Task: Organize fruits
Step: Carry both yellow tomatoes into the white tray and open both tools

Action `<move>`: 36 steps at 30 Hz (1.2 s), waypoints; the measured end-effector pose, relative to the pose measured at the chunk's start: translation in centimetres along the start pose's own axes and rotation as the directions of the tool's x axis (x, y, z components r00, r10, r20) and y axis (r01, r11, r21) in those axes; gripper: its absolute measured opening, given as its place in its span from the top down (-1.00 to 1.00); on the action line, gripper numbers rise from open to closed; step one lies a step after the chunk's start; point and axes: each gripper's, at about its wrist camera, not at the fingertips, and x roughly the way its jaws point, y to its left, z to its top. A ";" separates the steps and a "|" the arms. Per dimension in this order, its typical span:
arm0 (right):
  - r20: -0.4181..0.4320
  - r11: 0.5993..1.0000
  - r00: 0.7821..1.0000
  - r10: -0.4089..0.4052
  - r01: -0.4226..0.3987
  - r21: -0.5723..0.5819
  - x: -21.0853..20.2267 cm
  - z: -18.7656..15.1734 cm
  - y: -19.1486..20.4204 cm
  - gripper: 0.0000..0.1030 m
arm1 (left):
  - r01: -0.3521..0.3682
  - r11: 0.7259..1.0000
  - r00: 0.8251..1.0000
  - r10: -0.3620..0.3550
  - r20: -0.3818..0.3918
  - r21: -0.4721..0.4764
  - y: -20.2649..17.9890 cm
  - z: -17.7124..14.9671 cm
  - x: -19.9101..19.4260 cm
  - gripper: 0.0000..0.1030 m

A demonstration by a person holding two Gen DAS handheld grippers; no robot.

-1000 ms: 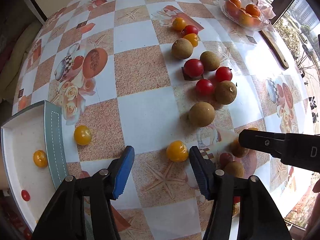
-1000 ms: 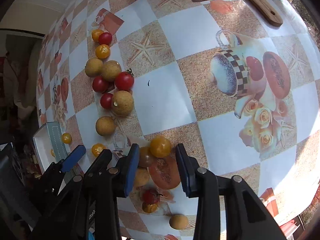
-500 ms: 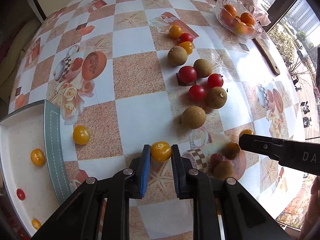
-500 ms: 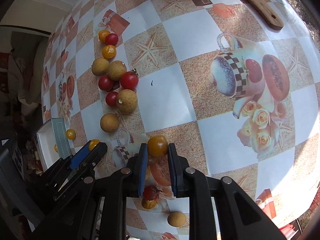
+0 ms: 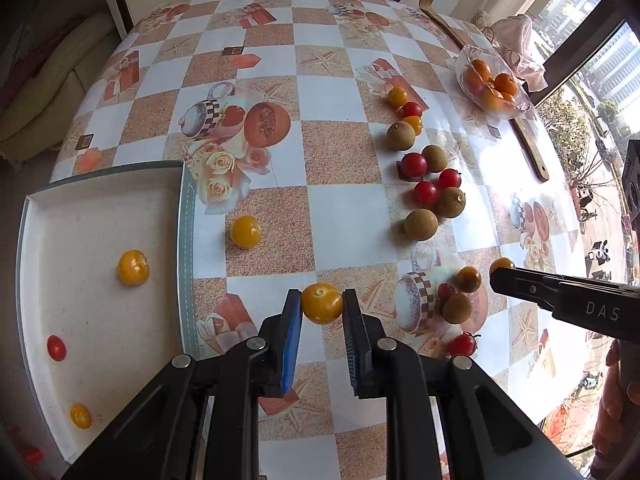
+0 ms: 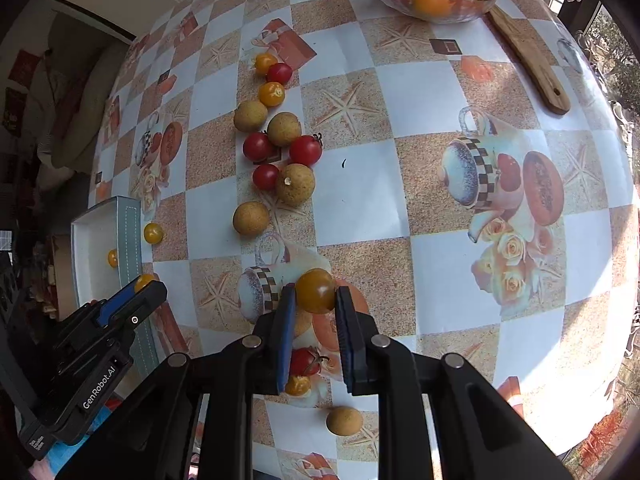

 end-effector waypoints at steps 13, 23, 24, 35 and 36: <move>-0.013 0.995 1.000 -0.001 0.000 -0.096 0.5 -1.1 5.3 0.58 | -0.027 0.995 0.999 0.032 0.044 -0.101 6.0 -3.6 -3.9 0.58; -0.051 0.974 0.998 0.022 -0.033 -0.223 2.1 -2.0 12.5 0.58 | -0.065 0.972 0.996 0.077 0.045 -0.226 11.6 -7.8 -5.3 0.58; -0.056 0.971 0.998 0.025 -0.038 -0.235 2.3 -2.2 13.2 0.58 | -0.070 0.969 0.996 0.082 0.041 -0.239 12.1 -8.2 -5.3 0.58; -0.124 0.922 0.991 0.040 -0.085 -0.378 5.4 -3.6 22.2 0.58 | -0.139 0.939 0.990 0.134 -0.039 -0.315 16.4 -13.1 -4.0 0.58; -0.132 0.917 0.990 0.040 -0.088 -0.388 5.8 -3.6 23.0 0.58 | -0.142 0.937 0.990 0.135 -0.045 -0.320 16.7 -13.4 -3.8 0.58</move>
